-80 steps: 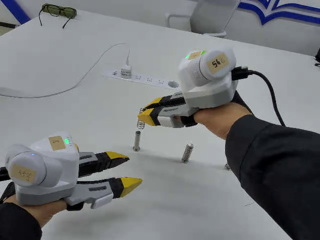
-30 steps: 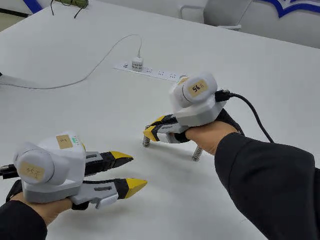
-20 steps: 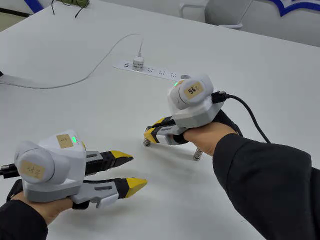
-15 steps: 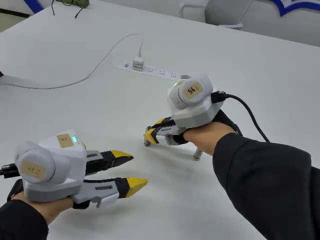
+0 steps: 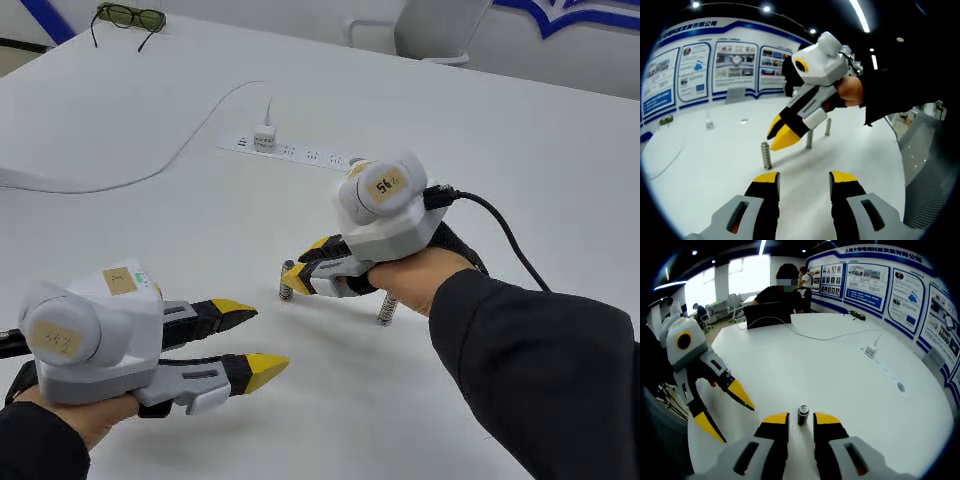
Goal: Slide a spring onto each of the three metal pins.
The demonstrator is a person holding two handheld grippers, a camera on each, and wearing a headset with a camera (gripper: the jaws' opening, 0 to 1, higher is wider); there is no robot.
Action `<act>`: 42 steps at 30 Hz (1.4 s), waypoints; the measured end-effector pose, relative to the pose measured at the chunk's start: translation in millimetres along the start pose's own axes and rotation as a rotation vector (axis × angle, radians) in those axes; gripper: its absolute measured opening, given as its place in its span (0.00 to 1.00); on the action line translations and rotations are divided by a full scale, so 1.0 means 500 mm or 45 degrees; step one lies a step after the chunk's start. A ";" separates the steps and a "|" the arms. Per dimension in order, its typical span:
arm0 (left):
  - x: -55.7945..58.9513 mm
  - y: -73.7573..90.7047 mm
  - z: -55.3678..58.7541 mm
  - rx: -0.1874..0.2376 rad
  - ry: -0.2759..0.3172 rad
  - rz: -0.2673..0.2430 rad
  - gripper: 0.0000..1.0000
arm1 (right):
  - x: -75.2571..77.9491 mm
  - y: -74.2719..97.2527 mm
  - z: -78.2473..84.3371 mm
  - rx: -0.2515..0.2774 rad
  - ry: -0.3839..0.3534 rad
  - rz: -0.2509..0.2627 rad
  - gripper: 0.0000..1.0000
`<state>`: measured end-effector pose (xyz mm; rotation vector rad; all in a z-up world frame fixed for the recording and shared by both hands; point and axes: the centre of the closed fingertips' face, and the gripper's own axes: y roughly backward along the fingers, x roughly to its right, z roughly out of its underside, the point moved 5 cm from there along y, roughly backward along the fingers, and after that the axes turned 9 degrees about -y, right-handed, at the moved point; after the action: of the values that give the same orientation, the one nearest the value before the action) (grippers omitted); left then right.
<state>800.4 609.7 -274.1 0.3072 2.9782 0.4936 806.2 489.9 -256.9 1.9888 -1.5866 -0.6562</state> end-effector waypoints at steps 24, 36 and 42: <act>0.012 0.009 -0.042 0.007 -0.048 0.003 0.50 | -0.060 0.146 0.037 0.127 -0.009 0.017 0.26; 0.017 0.018 -0.056 0.015 -0.061 -0.001 0.54 | -0.069 0.217 0.087 0.168 -0.040 0.050 0.27; 0.023 0.016 -0.059 0.012 -0.065 0.003 0.55 | -0.059 0.249 0.118 0.182 -0.072 0.079 0.29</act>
<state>786.7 610.7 -244.6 0.3189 2.9317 0.4644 670.6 490.2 -218.4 2.0293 -1.7664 -0.5948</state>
